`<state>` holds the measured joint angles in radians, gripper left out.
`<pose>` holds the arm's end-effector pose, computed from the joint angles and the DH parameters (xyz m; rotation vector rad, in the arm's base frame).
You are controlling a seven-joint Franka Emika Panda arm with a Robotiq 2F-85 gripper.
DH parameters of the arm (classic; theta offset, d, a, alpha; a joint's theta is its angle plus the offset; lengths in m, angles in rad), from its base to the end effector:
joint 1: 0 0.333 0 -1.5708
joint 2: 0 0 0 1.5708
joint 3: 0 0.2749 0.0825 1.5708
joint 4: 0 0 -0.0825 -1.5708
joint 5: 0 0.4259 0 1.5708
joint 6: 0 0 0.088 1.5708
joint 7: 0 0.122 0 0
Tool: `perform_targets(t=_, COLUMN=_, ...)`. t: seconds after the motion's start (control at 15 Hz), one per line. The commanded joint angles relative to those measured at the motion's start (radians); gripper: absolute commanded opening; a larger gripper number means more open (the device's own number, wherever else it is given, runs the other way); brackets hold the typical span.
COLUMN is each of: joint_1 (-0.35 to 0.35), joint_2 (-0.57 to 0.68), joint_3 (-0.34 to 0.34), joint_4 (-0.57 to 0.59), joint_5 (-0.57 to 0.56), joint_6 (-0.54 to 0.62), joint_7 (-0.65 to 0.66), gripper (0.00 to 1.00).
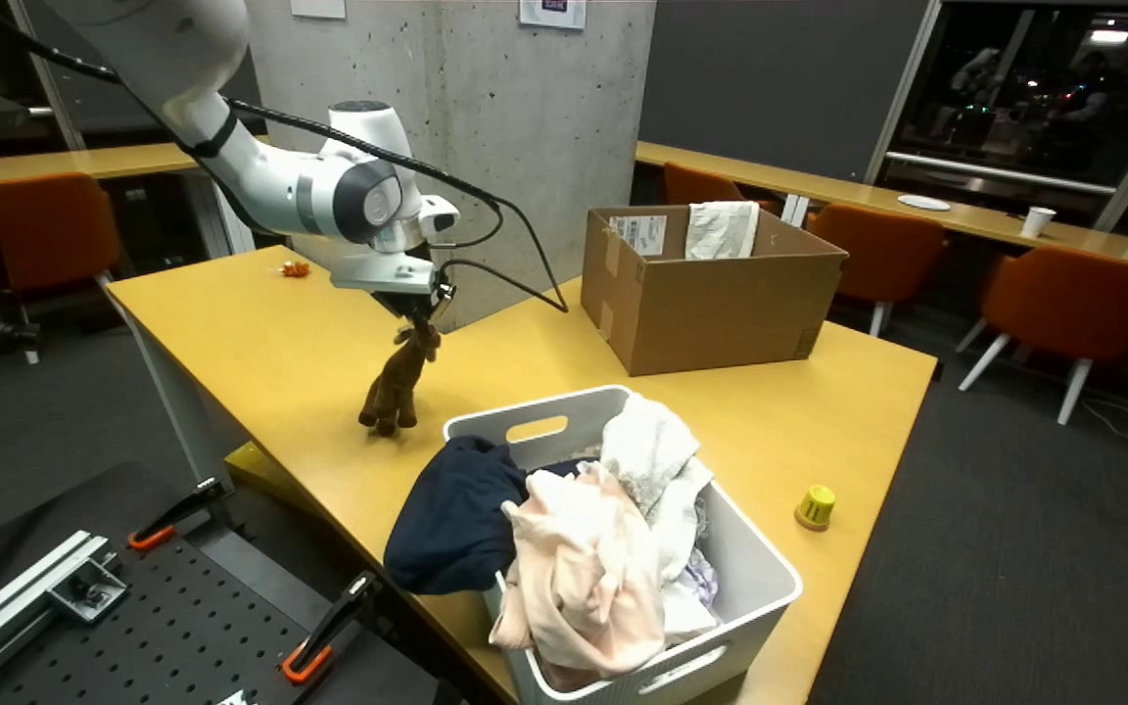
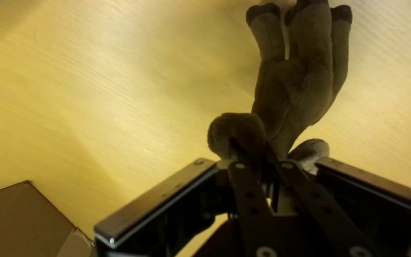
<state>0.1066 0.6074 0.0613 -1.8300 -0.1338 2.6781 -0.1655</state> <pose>0.6679 0.1157 0.1436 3.0075 0.6578 0.3757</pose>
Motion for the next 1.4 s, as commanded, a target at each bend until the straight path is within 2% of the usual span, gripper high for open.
perform_targets(t=0.0, joint_1=-0.007, joint_2=0.085, joint_3=-0.012, joint_4=0.125, joint_5=-0.015, joint_6=0.017, joint_7=-0.004, gripper=0.37)
perform_targets(t=0.07, joint_1=-0.009, joint_2=0.089, joint_3=-0.015, joint_4=0.136, joint_5=-0.015, joint_6=0.013, joint_7=-0.005, gripper=0.37)
perform_targets(t=0.13, joint_1=-0.004, joint_2=0.080, joint_3=-0.030, joint_4=0.134, joint_5=-0.025, joint_6=0.008, joint_7=0.006, gripper=0.42)
perform_targets(t=0.27, joint_1=0.003, joint_2=0.030, joint_3=-0.064, joint_4=0.096, joint_5=-0.040, joint_6=-0.005, joint_7=0.025, gripper=0.56)
perform_targets(t=0.67, joint_1=0.000, joint_2=-0.245, joint_3=-0.213, joint_4=-0.153, joint_5=-0.159, joint_6=-0.085, joint_7=0.108, gripper=0.99)
perform_targets(t=0.87, joint_1=-0.013, joint_2=-0.378, joint_3=-0.254, joint_4=-0.289, joint_5=-0.247, joint_6=-0.164, joint_7=0.168, gripper=1.00)
perform_targets(t=1.07, joint_1=-0.042, joint_2=-0.473, joint_3=-0.238, joint_4=-0.417, joint_5=-0.297, joint_6=-0.217, joint_7=0.222, gripper=1.00)
perform_targets(t=1.33, joint_1=-0.069, joint_2=-0.536, joint_3=-0.217, joint_4=-0.555, joint_5=-0.321, joint_6=-0.210, joint_7=0.278, gripper=1.00)
